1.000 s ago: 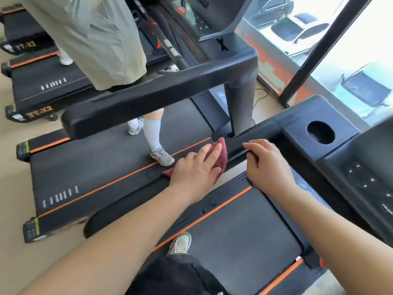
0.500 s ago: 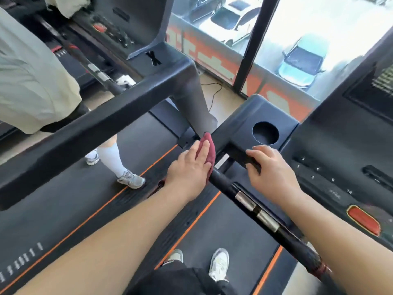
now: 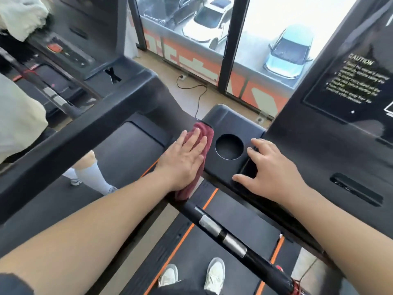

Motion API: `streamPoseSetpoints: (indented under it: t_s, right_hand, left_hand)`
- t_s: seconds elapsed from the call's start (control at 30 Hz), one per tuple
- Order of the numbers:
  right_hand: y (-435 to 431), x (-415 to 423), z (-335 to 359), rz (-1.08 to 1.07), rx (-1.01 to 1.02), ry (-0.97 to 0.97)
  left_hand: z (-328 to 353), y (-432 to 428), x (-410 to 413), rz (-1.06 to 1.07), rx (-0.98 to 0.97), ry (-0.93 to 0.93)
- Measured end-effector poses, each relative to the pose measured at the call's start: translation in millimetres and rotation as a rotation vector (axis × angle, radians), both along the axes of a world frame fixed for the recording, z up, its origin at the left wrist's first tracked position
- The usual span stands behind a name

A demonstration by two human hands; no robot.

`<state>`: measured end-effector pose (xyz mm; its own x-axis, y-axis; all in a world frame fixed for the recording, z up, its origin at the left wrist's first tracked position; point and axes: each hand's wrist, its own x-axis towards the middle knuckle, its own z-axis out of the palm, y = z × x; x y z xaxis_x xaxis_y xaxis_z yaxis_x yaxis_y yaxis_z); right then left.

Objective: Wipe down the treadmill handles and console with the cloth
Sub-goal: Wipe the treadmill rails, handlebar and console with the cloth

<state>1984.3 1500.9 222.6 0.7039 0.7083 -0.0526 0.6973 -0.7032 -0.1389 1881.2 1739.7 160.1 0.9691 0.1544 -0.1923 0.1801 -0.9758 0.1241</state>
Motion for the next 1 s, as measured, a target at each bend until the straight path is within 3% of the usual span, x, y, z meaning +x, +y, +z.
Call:
streamPoseSetpoints:
  t_s: [0.13, 0.4, 0.53, 0.67, 0.73, 0.8, 0.93, 1.0]
  right_hand:
    - [-7, 17, 6, -0.014, -0.055, 0.089]
    - [-10, 17, -4, -0.008, 0.024, 0.11]
    - [-29, 10, -2, -0.047, 0.272, 0.058]
    - [-59, 9, 3, -0.204, 0.419, 0.007]
    - [-71, 9, 3, -0.261, 0.461, 0.045]
    - [-76, 8, 2, -0.292, 0.511, 0.115]
    - [-81, 1, 10, -0.352, 0.63, 0.199]
    - [-83, 0, 15, -0.385, 0.662, 0.199]
  left_hand:
    - [21, 2, 44, 0.021, -0.14, 0.037]
    - [13, -16, 131, 0.075, -0.059, 0.029]
    - [12, -19, 135, 0.058, -0.016, -0.006]
    - [9, -35, 107, -0.168, -0.001, -0.097]
    - [8, -39, 110, -0.181, -0.105, -0.175]
    - [14, -48, 125, -0.029, -0.319, -0.23]
    - [47, -98, 134, 0.462, -1.124, -0.31]
    - [52, -128, 120, 0.424, -1.098, -0.342]
